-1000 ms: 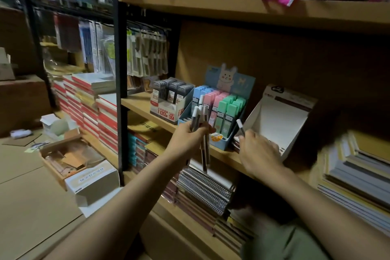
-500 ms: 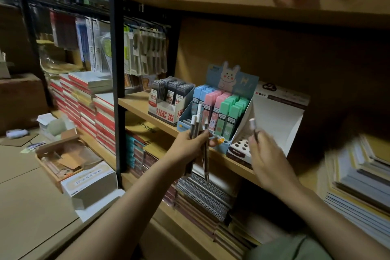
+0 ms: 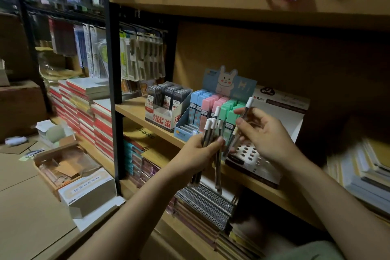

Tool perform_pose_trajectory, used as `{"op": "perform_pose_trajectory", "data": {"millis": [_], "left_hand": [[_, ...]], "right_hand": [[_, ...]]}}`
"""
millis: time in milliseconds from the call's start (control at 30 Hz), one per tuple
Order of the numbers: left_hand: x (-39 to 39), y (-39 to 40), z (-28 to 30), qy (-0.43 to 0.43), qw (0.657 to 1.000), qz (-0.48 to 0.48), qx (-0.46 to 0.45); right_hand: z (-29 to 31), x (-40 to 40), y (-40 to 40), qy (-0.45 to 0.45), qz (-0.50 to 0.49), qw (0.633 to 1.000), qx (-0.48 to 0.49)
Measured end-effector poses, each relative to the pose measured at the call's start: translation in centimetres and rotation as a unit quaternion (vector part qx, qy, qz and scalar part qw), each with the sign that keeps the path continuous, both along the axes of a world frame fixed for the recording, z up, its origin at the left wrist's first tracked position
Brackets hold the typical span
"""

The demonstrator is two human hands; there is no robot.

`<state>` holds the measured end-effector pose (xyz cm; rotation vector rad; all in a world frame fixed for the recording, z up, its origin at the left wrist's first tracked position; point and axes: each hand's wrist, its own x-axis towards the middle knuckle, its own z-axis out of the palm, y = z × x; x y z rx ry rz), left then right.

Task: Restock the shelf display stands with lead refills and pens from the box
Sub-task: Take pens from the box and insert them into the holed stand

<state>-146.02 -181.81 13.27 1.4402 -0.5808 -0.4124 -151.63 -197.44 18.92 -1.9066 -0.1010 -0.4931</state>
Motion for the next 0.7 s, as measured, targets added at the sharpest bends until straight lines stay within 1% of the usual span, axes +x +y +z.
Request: {"op": "perform_pose_trajectory", "data": {"millis": [67, 100, 200, 367, 433, 533, 600, 700], "left_hand": [[-0.1, 0.0, 0.1, 0.015, 0.999, -0.022, -0.04], [-0.1, -0.1, 0.0, 0.015, 0.999, -0.024, -0.045], [0.1, -0.7, -0.6, -0.012, 1.0, -0.014, -0.007], [-0.3, -1.7, -0.6, -0.007, 0.999, -0.021, -0.029], [-0.4, -1.9, -0.6, -0.009, 1.0, -0.014, -0.011], [0.1, -1.4, -0.6, -0.002, 1.0, 0.022, -0.004], [0.4, -0.9, -0.5, -0.002, 0.999, 0.033, 0.004], [0.1, -0.8, -0.7, -0.041, 0.998, 0.018, 0.045]], "right_hand": [[0.1, 0.5, -0.2, -0.018, -0.007, 1.0, -0.014], [0.0, 0.6, -0.3, -0.025, -0.016, 0.999, -0.024], [-0.6, 0.7, -0.4, -0.053, -0.038, 0.997, -0.032], [-0.4, 0.5, -0.9, -0.101, -0.066, 0.992, -0.026], [0.2, 0.5, -1.4, -0.108, -0.076, 0.991, -0.03], [2.1, 0.8, -3.5, -0.178, -0.135, 0.974, -0.025], [2.8, 1.2, -4.6, -0.204, -0.175, 0.961, -0.063], [0.9, 2.1, -4.9, -0.185, -0.208, 0.95, -0.144]]}}
